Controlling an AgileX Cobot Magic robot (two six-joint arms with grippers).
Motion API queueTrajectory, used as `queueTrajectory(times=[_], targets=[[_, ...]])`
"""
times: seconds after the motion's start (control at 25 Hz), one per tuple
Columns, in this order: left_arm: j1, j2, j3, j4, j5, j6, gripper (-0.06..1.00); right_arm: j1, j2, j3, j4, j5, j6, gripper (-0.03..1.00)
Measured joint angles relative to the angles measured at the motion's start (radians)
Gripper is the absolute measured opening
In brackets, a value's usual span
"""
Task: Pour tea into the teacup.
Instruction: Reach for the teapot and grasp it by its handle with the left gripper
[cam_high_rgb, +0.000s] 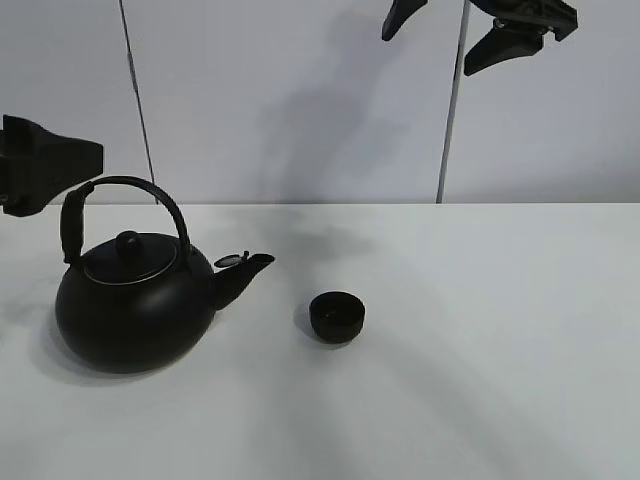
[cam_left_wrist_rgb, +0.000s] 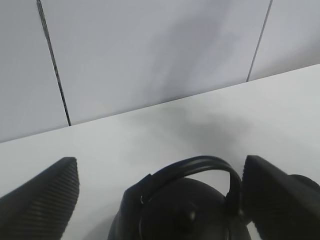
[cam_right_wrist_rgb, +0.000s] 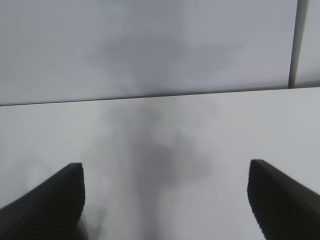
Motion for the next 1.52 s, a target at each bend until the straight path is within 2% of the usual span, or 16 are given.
queueTrajectory(times=[0.2, 0.4, 0.84, 1.16, 1.52], targets=[[0.021, 0.118, 0.013, -0.001, -0.160, 0.037, 0.63, 0.000, 0.000, 0.000, 0.000, 0.000, 0.000, 0.61], [0.021, 0.213, 0.013, -0.042, -0.256, 0.097, 0.63, 0.000, 0.000, 0.000, 0.000, -0.001, 0.000, 0.61], [0.021, 0.325, 0.013, -0.100, -0.315, 0.161, 0.63, 0.000, 0.000, 0.000, 0.000, -0.002, 0.000, 0.61], [0.021, 0.412, 0.013, -0.184, -0.431, 0.199, 0.63, 0.000, 0.000, 0.000, 0.000, -0.003, 0.000, 0.61], [0.021, 0.482, 0.012, -0.227, -0.438, 0.210, 0.63, 0.000, 0.000, 0.000, 0.000, -0.006, 0.000, 0.61]])
